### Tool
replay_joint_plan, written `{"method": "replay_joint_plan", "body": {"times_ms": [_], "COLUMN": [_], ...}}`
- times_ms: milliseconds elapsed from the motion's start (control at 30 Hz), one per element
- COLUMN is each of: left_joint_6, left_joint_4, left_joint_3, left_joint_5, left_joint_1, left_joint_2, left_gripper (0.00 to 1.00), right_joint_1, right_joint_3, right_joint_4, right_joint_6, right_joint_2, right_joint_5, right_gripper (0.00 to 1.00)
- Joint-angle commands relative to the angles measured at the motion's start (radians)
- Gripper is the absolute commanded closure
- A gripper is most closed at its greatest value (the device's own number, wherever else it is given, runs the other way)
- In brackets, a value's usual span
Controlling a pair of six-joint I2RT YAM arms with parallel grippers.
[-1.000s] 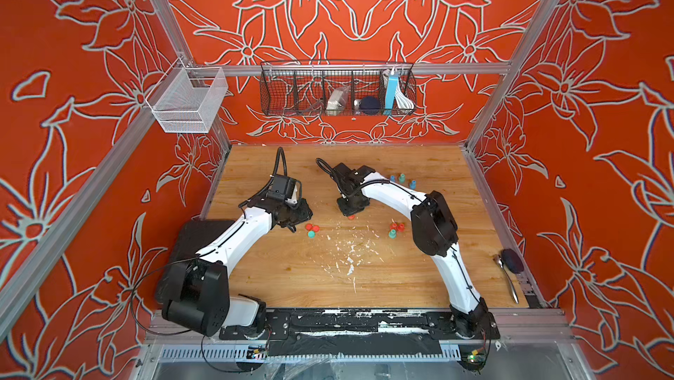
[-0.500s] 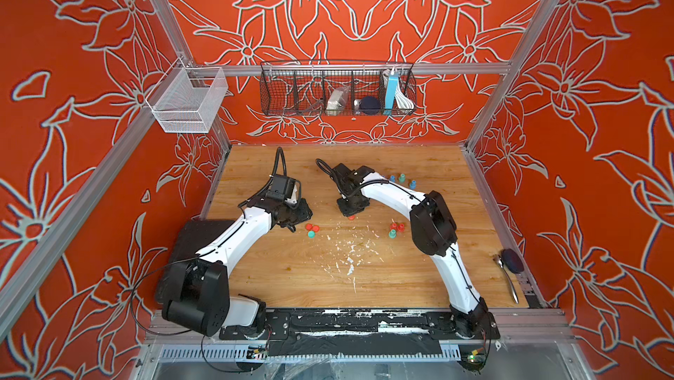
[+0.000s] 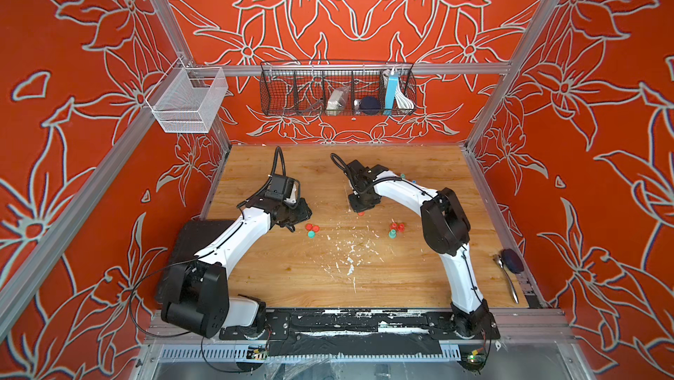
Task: Close the stamp cap
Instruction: Place the stamp at the center of the board.
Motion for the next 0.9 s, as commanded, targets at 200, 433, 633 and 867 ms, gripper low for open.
{"method": "replay_joint_plan", "body": {"times_ms": [200, 433, 633, 867], "left_joint_6": [0.003, 0.003, 0.003, 0.003], "left_joint_4": [0.017, 0.017, 0.020, 0.023], "left_joint_3": [-0.015, -0.017, -0.017, -0.014], "left_joint_5": [0.009, 0.009, 0.011, 0.012], "left_joint_1": [0.009, 0.011, 0.012, 0.012], "left_joint_2": [-0.028, -0.035, -0.032, -0.027], "left_gripper": [0.58, 0.58, 0.58, 0.58], "right_joint_1": [-0.156, -0.254, -0.322, -0.372], "right_joint_3": [-0.120, -0.133, -0.125, -0.090], "right_joint_4": [0.018, 0.037, 0.044, 0.034], "right_joint_6": [-0.020, -0.029, -0.035, -0.052], "right_joint_2": [-0.001, 0.005, 0.017, 0.043], "right_joint_5": [0.048, 0.044, 0.041, 0.044], "right_gripper": [0.91, 0.92, 0.92, 0.92]}}
